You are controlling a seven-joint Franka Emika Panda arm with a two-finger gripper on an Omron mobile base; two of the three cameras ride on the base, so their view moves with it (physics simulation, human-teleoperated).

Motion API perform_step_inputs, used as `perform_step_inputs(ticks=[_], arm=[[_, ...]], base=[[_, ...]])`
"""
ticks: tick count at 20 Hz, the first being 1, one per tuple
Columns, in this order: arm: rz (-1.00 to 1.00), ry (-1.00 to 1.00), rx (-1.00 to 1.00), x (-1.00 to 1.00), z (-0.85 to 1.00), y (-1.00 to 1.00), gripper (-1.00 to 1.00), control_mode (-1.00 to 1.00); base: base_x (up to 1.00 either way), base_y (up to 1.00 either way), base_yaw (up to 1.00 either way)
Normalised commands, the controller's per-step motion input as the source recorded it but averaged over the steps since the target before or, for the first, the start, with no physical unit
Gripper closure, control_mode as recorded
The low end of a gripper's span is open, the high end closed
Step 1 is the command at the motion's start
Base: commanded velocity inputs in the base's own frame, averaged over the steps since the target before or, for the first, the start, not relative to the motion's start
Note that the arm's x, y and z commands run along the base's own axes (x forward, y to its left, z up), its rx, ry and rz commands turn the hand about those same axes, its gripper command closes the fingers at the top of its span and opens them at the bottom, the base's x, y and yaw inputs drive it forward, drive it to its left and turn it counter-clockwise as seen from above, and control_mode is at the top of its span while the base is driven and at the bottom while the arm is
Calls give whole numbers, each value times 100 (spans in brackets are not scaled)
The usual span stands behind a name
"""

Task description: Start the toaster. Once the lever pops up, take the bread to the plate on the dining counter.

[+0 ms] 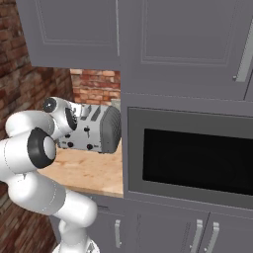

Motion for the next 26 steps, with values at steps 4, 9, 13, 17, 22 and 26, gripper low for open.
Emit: perform_step_inputs(ticks=[4,9,13,17,22,26], arm=[[0,0,0,0,0,0,-100,-100],[0,0,0,0,0,0,-100,-100],[0,0,0,0,0,0,-100,-100],[0,0,0,0,0,0,-100,-100],[0,0,0,0,0,0,-100,-100],[0,0,0,0,0,0,-100,-100]], base=[[0,0,0],[0,0,0],[0,0,0],[0,0,0],[0,0,0],[0,0,0]])
